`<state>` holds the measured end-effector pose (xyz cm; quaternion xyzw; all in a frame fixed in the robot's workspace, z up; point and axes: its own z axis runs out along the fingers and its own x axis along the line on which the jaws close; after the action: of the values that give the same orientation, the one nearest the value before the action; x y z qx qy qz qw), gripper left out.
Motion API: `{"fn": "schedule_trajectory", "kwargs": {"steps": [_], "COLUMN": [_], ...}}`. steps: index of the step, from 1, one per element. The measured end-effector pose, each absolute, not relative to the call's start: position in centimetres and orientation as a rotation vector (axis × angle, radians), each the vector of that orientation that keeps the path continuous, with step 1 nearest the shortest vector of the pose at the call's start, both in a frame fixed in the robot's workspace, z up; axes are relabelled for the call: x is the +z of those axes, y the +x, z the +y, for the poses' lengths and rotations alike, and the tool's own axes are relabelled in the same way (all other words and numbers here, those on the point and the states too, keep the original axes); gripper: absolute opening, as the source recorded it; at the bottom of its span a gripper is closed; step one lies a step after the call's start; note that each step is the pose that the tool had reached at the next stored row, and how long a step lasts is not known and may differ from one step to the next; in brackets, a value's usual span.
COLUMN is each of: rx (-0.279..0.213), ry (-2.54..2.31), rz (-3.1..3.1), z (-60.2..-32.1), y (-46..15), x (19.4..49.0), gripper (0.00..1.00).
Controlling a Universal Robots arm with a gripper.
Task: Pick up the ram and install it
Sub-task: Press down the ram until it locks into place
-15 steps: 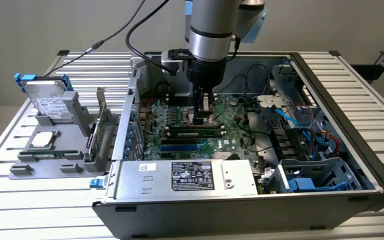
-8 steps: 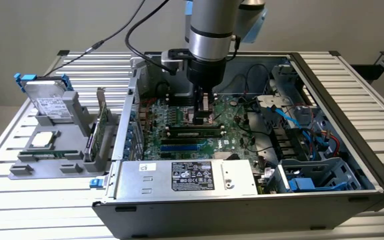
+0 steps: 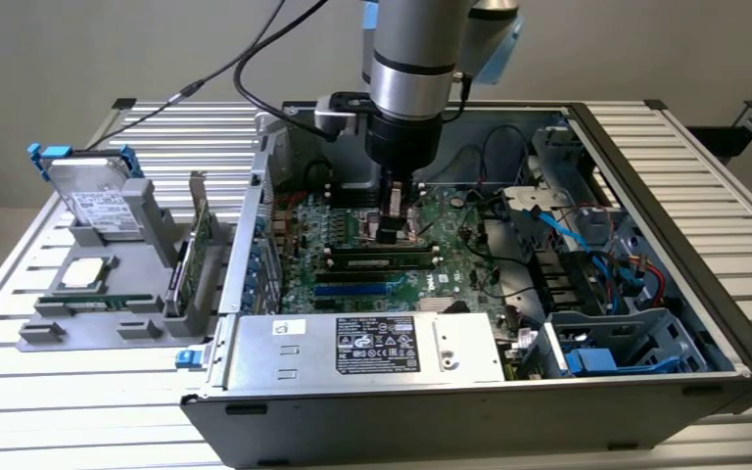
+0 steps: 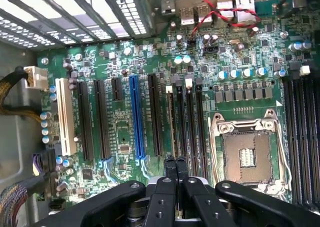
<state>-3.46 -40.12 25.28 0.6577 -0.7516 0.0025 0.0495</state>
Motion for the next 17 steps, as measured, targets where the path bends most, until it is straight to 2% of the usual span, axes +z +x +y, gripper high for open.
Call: {"fn": "schedule_trajectory", "kwargs": {"steps": [17], "rx": [-0.013], "ry": [1.657], "rz": [-2.553], "z": [-40.12], "y": [-3.46], "x": [25.26], "gripper": [0.10]}}
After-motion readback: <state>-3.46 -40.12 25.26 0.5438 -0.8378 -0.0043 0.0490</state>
